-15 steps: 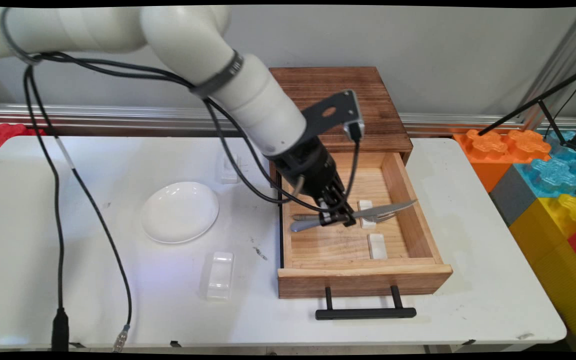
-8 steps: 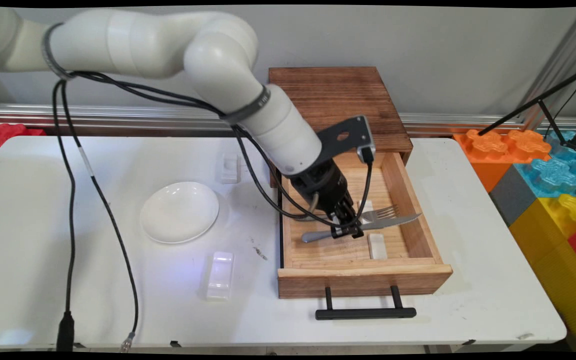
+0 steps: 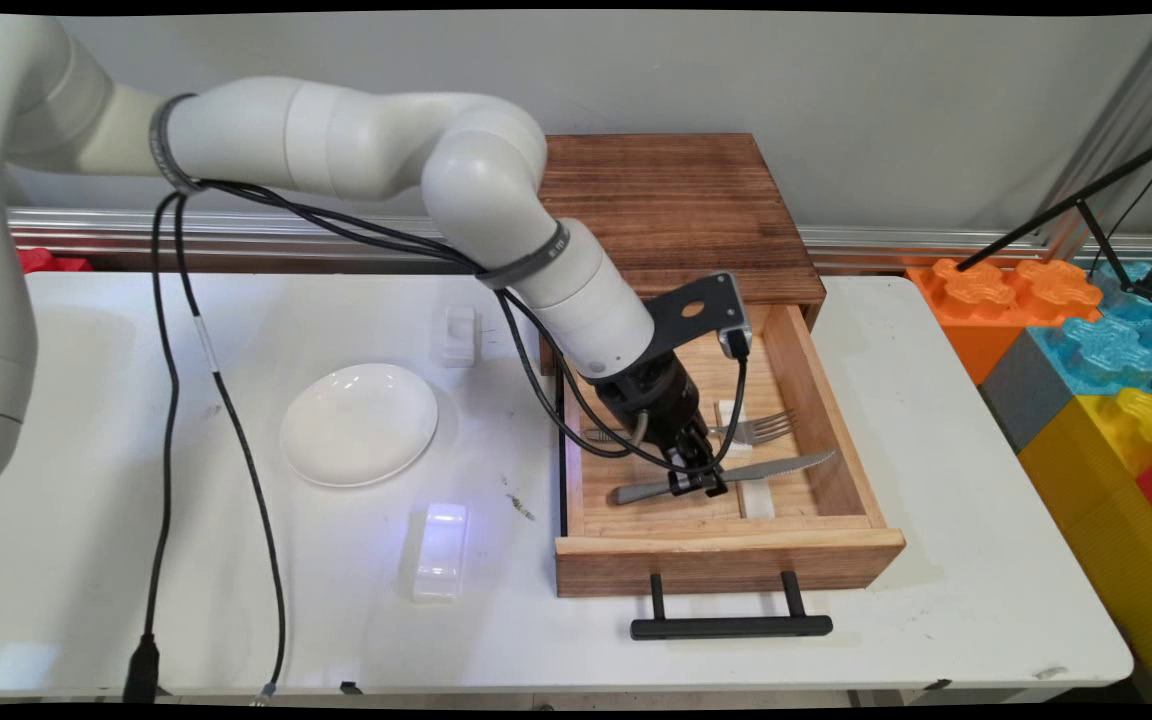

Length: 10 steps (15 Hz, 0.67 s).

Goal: Place the picked object into the drawer

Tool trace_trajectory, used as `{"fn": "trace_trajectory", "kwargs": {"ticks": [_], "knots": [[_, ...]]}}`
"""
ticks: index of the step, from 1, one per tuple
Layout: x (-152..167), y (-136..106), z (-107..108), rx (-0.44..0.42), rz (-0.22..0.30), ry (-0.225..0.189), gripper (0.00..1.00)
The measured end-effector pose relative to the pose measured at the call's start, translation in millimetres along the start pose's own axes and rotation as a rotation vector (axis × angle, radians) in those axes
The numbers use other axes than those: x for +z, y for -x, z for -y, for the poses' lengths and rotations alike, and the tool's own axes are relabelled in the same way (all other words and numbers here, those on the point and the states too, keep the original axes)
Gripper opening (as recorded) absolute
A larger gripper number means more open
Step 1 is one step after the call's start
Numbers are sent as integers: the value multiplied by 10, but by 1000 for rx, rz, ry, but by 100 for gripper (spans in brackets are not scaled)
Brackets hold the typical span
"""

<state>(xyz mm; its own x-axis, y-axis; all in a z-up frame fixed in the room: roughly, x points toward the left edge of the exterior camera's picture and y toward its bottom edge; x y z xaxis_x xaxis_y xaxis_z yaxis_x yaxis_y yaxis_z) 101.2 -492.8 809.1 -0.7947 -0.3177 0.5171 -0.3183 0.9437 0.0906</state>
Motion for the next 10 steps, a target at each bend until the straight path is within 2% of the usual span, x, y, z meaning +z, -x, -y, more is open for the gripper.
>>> {"fn": "trace_trajectory", "kwargs": {"ticks": [4, 10], "knots": [[126, 19, 85, -7, 2, 30, 0], [230, 83, 186, -8, 19, 48, 0]]}}
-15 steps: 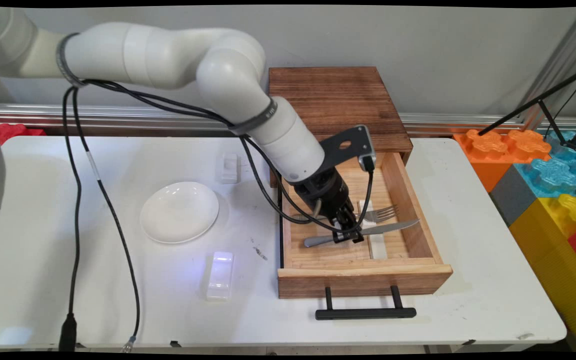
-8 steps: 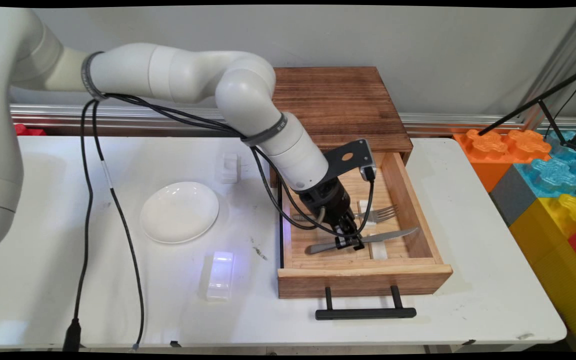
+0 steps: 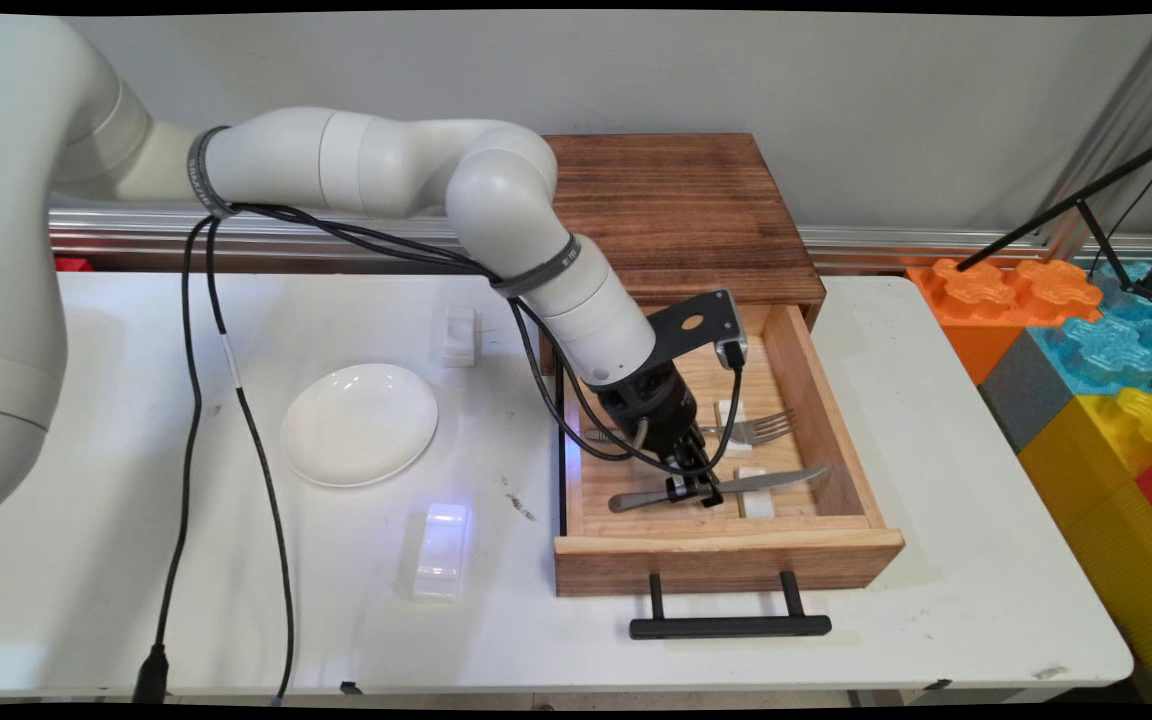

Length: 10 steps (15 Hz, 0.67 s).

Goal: Place the picked object into the drawer

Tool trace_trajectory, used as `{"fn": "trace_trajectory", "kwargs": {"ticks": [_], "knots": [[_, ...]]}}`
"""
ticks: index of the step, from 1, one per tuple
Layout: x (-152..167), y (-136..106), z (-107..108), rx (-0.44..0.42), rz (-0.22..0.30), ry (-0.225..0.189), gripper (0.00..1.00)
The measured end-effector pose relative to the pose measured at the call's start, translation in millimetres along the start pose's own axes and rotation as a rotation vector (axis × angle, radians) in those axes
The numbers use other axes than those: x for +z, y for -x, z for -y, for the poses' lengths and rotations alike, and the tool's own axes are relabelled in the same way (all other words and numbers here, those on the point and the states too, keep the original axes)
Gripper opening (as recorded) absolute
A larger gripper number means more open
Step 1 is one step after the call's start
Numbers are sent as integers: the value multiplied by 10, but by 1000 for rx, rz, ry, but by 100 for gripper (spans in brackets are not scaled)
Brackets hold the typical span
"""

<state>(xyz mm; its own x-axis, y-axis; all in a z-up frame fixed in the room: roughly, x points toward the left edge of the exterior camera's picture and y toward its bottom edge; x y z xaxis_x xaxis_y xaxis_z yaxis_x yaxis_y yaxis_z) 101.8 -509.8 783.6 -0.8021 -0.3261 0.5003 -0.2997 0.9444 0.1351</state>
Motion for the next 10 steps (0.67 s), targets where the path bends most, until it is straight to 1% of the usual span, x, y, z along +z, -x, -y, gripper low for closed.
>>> {"fn": "trace_trajectory", "kwargs": {"ticks": [5, 6, 10], "knots": [[55, 21, 51, -7, 2, 15, 0], [59, 17, 59, -6, 0, 18, 100], [56, 4, 77, -10, -5, 25, 100]]}}
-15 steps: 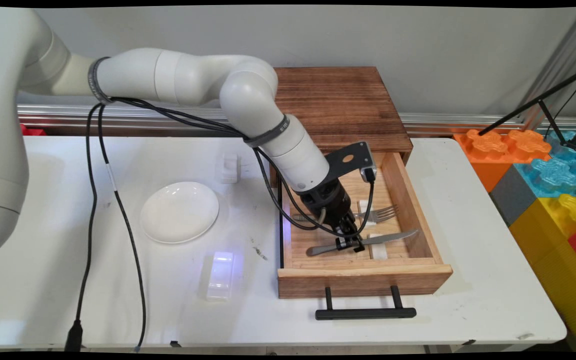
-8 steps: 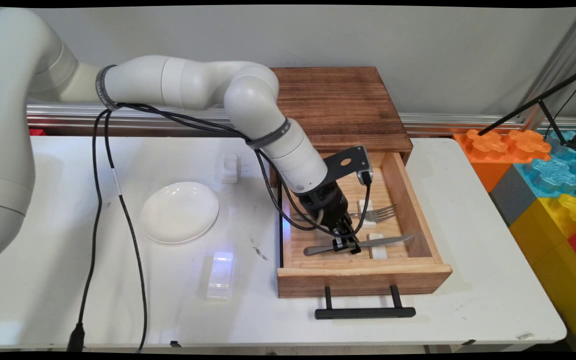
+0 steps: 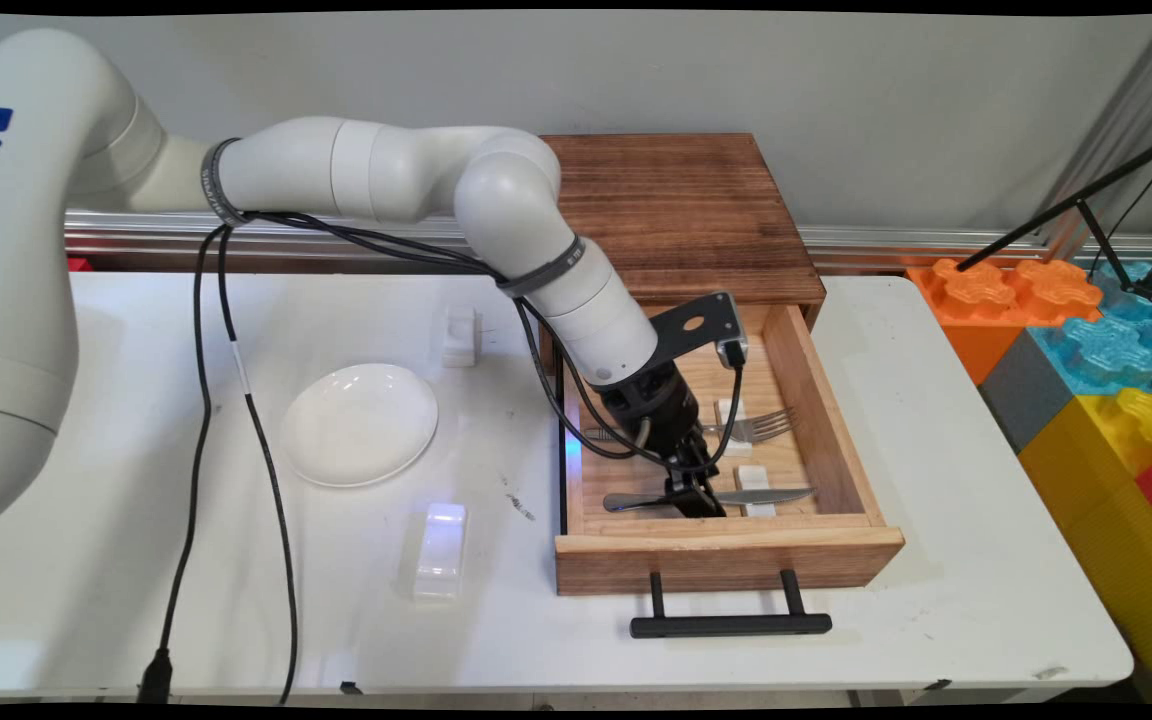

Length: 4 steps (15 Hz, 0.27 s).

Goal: Place the picked object into the drawer

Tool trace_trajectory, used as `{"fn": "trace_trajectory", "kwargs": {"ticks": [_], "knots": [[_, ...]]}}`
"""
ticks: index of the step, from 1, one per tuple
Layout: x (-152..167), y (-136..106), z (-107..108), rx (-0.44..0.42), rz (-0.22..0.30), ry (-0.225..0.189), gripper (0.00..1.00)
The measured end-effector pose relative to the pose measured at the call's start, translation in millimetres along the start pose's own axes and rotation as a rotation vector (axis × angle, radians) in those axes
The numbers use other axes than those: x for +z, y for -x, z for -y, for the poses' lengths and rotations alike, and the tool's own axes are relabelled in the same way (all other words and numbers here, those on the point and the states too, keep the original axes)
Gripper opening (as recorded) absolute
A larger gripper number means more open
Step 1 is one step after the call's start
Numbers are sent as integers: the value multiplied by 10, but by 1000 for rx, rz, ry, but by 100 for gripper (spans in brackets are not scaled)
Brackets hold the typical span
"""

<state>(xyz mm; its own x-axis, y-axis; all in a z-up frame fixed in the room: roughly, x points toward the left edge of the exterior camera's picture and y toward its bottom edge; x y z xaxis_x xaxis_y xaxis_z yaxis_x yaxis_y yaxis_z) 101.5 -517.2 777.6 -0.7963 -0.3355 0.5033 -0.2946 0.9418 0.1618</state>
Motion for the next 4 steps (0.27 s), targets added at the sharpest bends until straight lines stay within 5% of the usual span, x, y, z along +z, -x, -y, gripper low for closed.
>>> {"fn": "trace_trajectory", "kwargs": {"ticks": [4], "knots": [[-65, -25, 27, -6, -13, -1, 100]]}}
